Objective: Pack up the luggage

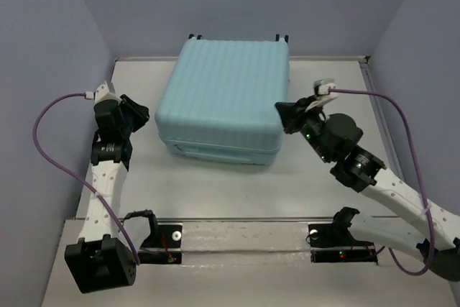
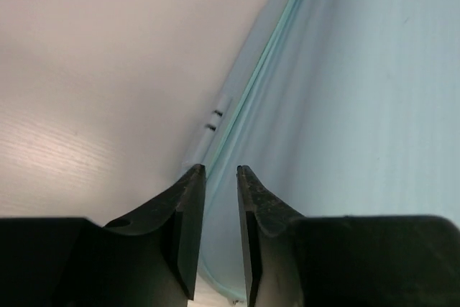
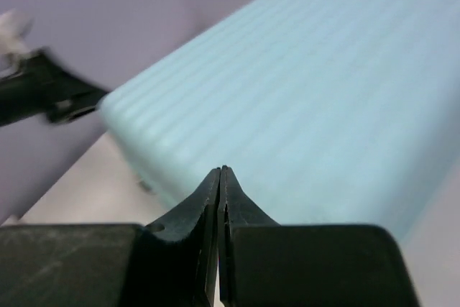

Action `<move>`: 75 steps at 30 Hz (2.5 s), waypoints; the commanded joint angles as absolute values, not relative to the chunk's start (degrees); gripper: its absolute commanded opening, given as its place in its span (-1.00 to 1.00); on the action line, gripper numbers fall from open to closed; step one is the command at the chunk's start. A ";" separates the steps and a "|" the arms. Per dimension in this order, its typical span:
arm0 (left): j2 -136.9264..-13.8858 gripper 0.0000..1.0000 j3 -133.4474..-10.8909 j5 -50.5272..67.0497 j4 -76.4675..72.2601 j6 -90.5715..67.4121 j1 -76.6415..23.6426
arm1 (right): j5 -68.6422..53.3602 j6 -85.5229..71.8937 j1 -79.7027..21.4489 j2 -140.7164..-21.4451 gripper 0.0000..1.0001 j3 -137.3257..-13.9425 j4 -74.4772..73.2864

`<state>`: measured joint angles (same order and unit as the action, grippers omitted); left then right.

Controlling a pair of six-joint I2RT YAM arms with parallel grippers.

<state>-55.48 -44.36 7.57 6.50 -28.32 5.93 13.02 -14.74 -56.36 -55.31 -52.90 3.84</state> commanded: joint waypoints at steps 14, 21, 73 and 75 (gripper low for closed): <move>-71.44 -0.17 -45.98 18.98 -8.16 -40.94 16.26 | 8.55 -23.37 -2.73 -69.94 -0.86 -54.58 -7.57; -75.32 -0.17 -41.84 15.47 -12.83 -43.06 10.73 | 0.89 -25.66 -2.72 -78.13 -0.86 -55.28 -1.76; -65.99 0.98 -66.62 -7.51 3.26 -36.29 -11.66 | -31.20 -22.33 -4.13 -85.72 1.00 -88.19 -6.07; -72.57 0.98 -67.76 3.47 1.16 -38.75 -5.92 | -29.89 -22.94 -5.88 -75.92 1.00 -75.24 -2.23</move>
